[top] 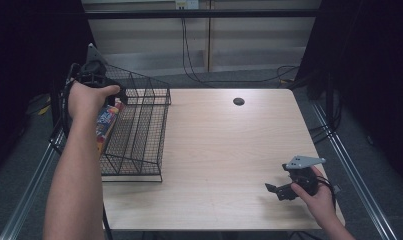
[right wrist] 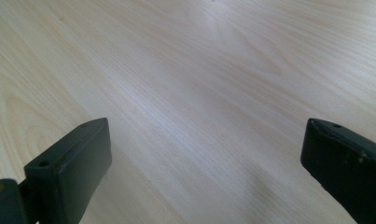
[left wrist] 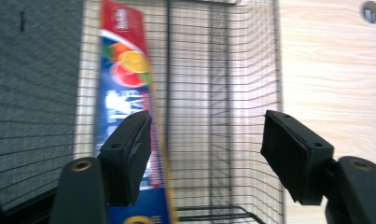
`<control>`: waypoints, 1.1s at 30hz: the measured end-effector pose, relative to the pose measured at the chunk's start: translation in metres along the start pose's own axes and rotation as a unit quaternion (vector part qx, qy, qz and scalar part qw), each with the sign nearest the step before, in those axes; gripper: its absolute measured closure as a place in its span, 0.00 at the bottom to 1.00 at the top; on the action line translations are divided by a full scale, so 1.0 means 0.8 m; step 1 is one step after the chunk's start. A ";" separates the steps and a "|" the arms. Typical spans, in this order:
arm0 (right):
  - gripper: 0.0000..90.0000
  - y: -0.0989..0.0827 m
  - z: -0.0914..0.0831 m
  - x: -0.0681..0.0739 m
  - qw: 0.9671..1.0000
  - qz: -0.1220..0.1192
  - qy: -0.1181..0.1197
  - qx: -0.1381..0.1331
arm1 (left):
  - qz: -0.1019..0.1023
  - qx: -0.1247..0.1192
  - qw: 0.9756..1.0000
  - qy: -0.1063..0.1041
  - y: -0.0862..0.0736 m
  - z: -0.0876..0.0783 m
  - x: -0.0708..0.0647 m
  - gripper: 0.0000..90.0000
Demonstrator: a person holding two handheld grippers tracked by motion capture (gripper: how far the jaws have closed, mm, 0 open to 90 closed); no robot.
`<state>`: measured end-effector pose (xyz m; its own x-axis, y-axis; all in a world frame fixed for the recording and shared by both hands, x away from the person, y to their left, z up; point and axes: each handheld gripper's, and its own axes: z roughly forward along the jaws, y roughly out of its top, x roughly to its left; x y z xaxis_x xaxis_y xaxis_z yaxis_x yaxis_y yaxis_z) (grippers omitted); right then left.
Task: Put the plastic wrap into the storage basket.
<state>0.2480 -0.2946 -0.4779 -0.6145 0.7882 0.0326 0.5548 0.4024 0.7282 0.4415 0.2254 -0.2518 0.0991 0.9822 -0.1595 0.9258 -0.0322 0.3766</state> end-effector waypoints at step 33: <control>0.02 0.007 0.005 0.004 1.000 -0.009 0.009 0.000 | 0.110 -0.012 0.988 -0.108 -0.051 0.041 -0.100 0.24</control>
<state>0.2515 -0.2875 -0.4765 -0.6346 0.7722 0.0314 0.5434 0.4170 0.7286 0.4079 0.1423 -0.2842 0.3750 0.8896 -0.2606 0.8646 -0.2343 0.4444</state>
